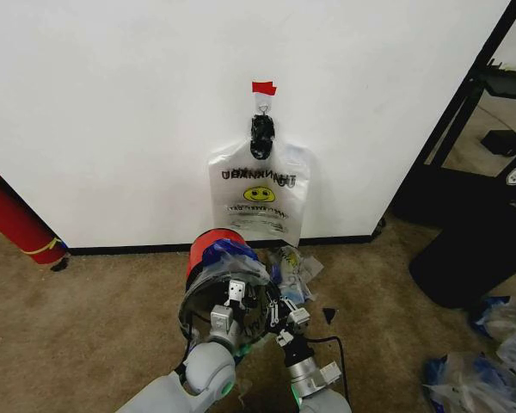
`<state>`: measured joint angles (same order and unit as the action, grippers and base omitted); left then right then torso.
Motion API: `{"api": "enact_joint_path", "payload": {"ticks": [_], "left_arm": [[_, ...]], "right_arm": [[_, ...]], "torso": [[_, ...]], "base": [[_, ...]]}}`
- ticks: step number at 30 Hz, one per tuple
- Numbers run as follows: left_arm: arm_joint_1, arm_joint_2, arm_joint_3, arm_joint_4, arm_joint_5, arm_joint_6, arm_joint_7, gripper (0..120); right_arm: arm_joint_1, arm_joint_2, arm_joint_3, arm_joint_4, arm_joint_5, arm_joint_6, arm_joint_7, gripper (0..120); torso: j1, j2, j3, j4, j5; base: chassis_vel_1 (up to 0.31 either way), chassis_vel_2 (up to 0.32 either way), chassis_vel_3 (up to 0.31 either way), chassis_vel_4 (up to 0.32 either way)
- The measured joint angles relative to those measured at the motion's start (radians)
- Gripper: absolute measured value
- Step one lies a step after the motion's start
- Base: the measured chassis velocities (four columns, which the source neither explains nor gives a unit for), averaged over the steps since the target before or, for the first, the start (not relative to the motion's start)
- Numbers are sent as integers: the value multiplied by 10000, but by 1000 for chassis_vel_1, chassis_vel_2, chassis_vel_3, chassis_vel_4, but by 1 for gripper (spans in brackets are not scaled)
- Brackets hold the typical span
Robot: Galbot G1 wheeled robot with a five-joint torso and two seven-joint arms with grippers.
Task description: Pick up the garbage bag from the wall and place it over the trash bin.
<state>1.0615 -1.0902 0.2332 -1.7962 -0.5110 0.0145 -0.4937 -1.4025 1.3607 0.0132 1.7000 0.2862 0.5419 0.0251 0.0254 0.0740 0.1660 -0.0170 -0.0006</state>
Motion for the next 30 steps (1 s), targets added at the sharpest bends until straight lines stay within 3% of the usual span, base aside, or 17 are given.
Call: {"api": "enact_joint_path", "payload": {"ticks": [6, 16, 30], "left_arm": [[718, 30, -379, -483, 275, 101, -195, 0], [1272, -81, -749, -966, 872, 5, -233, 0], [410, -940, -1135, 596, 1315, -176, -489, 0]], "right_arm": [[119, 4, -3, -238, 182, -100, 276, 0], [108, 3, -3, -243, 283, -258, 453, 0], [106, 3, -2, -23, 202, -299, 205, 0]], "torso": [[0, 0, 0, -7, 1], [0, 0, 0, 3, 13], [0, 0, 1, -1, 13]], "base": [[0, 0, 0, 0], [0, 0, 0, 0], [0, 0, 0, 0]]}}
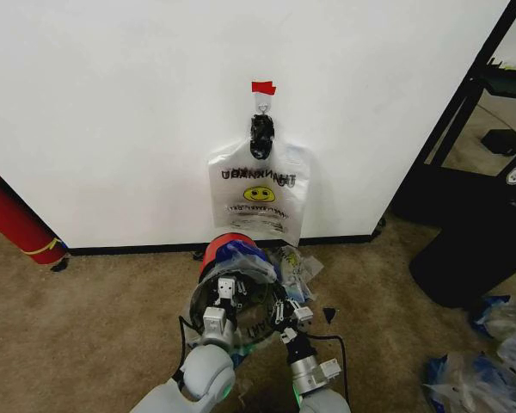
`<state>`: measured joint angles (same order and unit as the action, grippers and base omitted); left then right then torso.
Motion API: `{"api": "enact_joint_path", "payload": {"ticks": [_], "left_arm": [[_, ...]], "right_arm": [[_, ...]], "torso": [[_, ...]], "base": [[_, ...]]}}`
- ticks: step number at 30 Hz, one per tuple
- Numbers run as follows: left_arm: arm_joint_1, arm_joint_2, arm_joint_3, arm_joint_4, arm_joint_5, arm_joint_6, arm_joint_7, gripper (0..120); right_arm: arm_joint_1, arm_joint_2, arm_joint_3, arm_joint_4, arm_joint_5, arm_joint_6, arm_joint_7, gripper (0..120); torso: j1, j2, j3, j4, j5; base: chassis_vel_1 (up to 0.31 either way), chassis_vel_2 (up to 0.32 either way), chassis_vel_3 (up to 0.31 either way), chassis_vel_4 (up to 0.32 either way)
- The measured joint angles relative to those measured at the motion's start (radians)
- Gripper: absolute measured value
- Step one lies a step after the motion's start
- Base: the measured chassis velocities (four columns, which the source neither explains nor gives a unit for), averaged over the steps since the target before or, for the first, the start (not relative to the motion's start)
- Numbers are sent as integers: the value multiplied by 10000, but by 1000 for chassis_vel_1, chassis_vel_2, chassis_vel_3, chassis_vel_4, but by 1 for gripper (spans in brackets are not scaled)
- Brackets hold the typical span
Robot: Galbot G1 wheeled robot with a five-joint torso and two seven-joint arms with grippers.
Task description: Pick up the garbage bag from the wall and place it over the trash bin.
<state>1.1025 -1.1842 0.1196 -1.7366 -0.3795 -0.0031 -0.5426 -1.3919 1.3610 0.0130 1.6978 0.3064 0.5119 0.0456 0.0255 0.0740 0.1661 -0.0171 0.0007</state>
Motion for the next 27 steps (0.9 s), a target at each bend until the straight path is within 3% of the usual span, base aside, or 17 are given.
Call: {"api": "enact_joint_path", "payload": {"ticks": [12, 17, 27], "left_arm": [[-11, -112, -35, 3, 47, 4, -315, 0], [208, 10, 102, -379, 15, 64, -378, 0], [1380, 1932, 776, -2554, -238, 277, 712, 0]], "right_arm": [[1, 2, 1, -62, -52, 86, 9, 0], [1, 2, 1, -115, -82, 92, 71, 0], [135, 8, -1, -174, 971, -252, 328, 0]], "torso": [[0, 0, -1, 2, -10], [0, 0, -1, 0, -10], [0, 0, -1, -5, -7]], "base": [[0, 0, 0, 0], [0, 0, 0, 0], [0, 0, 0, 0]]}}
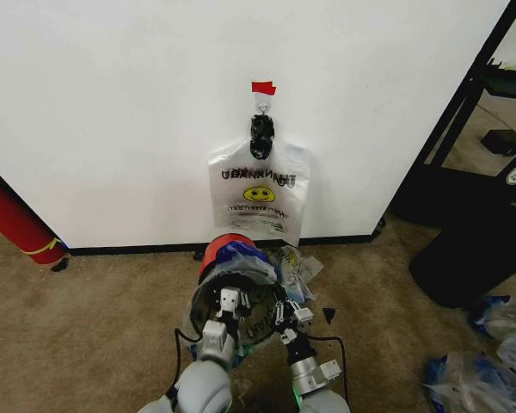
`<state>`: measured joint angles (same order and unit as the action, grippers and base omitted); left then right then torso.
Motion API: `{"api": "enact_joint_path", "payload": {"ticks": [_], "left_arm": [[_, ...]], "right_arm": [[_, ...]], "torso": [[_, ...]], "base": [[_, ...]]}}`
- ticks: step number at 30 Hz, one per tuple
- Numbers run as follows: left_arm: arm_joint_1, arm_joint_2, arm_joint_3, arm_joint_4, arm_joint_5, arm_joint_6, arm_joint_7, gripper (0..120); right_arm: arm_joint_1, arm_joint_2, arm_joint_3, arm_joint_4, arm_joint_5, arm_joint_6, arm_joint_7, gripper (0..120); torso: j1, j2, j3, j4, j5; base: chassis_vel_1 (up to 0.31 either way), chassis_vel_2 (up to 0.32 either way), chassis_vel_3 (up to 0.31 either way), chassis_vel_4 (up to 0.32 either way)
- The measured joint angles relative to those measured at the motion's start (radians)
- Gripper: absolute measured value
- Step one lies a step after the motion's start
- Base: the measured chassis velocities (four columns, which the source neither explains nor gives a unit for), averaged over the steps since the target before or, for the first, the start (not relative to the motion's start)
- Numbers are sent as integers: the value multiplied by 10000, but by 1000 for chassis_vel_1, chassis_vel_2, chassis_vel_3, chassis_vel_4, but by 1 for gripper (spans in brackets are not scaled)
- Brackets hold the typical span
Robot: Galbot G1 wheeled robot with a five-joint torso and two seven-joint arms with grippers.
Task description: Pick up the garbage bag from the wall and place it over the trash bin.
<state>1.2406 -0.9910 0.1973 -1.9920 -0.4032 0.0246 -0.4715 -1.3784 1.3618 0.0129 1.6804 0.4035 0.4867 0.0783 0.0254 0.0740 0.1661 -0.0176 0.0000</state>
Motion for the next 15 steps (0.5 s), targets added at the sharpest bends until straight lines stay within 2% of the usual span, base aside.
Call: {"api": "enact_joint_path", "payload": {"ticks": [2, 3, 4, 6, 7, 10, 12, 15], "left_arm": [[212, 397, -135, -475, -69, 13, 314, 0], [427, 712, -361, -933, -94, 4, 630, 0], [427, 712, -361, -933, -94, 4, 630, 0], [772, 1094, -759, -1612, -93, -107, 1120, 0], [971, 1290, -1013, -1945, -93, -262, 1425, 0], [1485, 1627, -1887, -2643, 87, -1063, 2483, 0], [1695, 1757, -2598, -2787, 524, -1727, 3126, 0], [1743, 1876, -3036, -2739, 970, -2138, 3231, 0]], "right_arm": [[103, 4, -2, 93, 505, -270, 124, 0], [190, 22, -3, 196, 965, -541, 273, 0], [190, 22, -3, 196, 965, -541, 273, 0], [310, 58, 11, 344, 1756, -999, 650, 0], [347, 38, 9, 480, 2166, -1281, 855, 0], [524, -12, 198, 764, 3179, -1850, 1333, 0], [614, -10, 362, 798, 3535, -2014, 1535, 0], [638, -24, 443, 827, 3705, -2067, 1603, 0]], "torso": [[0, 0, 0, 0, 6], [0, 0, 0, 2, 23], [0, 0, 0, 2, 23], [0, 0, 1, 3, 30], [0, 0, 0, -6, 47], [0, 0, 0, 4, 19], [0, 0, 0, 5, 18], [0, 0, 0, 2, 11]], "base": [[0, 0, 0, 0], [0, 0, 0, 0], [0, 0, 0, 0], [0, 0, 0, 0], [0, 0, 0, 0], [0, 0, 0, 0], [0, 0, 0, 0], [0, 0, 0, 0]]}}
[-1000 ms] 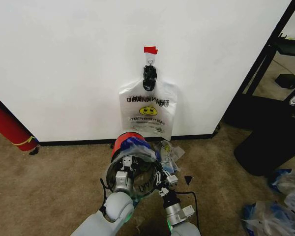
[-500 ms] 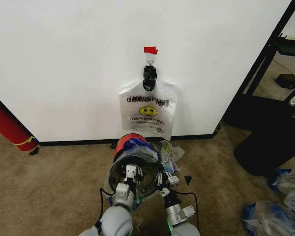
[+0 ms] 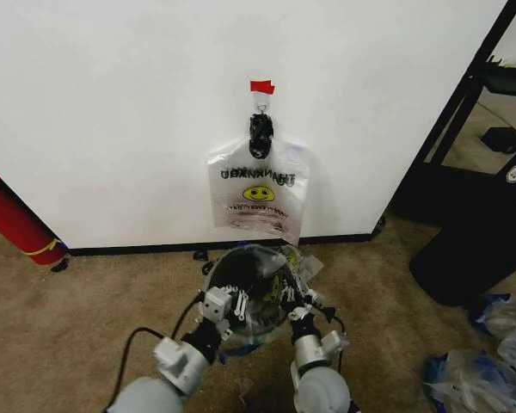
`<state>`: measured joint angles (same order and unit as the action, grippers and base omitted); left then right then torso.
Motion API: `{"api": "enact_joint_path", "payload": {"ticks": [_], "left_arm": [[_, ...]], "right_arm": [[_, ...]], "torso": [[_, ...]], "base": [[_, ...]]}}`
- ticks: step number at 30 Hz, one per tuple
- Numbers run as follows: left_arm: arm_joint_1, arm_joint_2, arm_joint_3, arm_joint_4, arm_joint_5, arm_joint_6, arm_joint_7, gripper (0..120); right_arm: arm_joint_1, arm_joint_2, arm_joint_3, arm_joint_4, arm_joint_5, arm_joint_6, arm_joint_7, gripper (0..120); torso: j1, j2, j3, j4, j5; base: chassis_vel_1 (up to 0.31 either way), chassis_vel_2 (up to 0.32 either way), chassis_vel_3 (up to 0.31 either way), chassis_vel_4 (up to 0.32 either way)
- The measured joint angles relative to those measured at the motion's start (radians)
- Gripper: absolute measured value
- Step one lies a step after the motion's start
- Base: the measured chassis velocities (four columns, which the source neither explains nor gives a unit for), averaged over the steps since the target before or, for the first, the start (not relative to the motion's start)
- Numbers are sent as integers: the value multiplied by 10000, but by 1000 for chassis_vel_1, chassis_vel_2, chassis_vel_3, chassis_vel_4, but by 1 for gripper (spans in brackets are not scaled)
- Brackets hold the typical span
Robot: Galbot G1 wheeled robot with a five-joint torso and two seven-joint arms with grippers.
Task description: Pick up the garbage bag from the wall and place it over the trash bin.
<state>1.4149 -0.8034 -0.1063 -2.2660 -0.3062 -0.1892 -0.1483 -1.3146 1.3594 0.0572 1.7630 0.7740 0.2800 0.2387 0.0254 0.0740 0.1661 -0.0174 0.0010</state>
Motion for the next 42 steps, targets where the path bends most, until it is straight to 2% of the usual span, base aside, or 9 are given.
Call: {"api": "enact_joint_path", "payload": {"ticks": [3, 8, 17, 20, 23, 25, 31, 33, 42], "left_arm": [[-6, 315, -407, 448, 312, -110, -652, 0], [226, 825, -228, 755, -118, -35, -1079, 0], [646, 947, 111, 570, -1230, 973, -1786, 32], [856, 944, 81, 555, -1142, 1105, -1885, 39], [1205, 943, -22, 499, -994, 1391, -2115, 55], [1291, 944, -28, 464, -1005, 1467, -2164, 58], [1599, 741, 105, 517, -1070, 1612, -2243, 84], [1600, 709, 126, 531, -1077, 1621, -2243, 85], [1427, 548, 215, 769, -1145, 1766, -2237, 63]], "right_arm": [[-15, -21, 33, 143, 155, -41, 33, 0], [-39, 56, 163, 315, 423, -42, 176, 0], [-111, 70, 593, 727, 738, 119, 129, 0], [-114, 57, 707, 752, 768, 163, 74, 0], [-104, 42, 789, 752, 763, 233, -18, 0], [-102, 41, 793, 750, 752, 252, -48, 0], [-75, 78, 739, 691, 567, 324, -215, 0], [-71, 85, 735, 691, 536, 333, -229, 0], [-100, 91, 727, 725, 338, 397, -359, 0]], "torso": [[0, 0, 0, 1, -8], [0, 0, 0, 3, -10], [0, 0, 0, 1, -9], [0, 0, 0, 2, -10], [0, 0, 0, 3, -10], [0, 0, 0, 3, -10], [0, 0, 0, 3, -10], [0, 0, 0, 3, -11], [0, 0, 0, 2, -11]], "base": [[0, 0, 0, 0], [0, 0, 0, 0], [0, 0, 0, 0], [0, 0, 0, 0], [0, 0, 0, 0], [0, 0, 0, 0], [0, 0, 0, 0], [0, 0, 0, 0], [0, 0, 0, 0]]}}
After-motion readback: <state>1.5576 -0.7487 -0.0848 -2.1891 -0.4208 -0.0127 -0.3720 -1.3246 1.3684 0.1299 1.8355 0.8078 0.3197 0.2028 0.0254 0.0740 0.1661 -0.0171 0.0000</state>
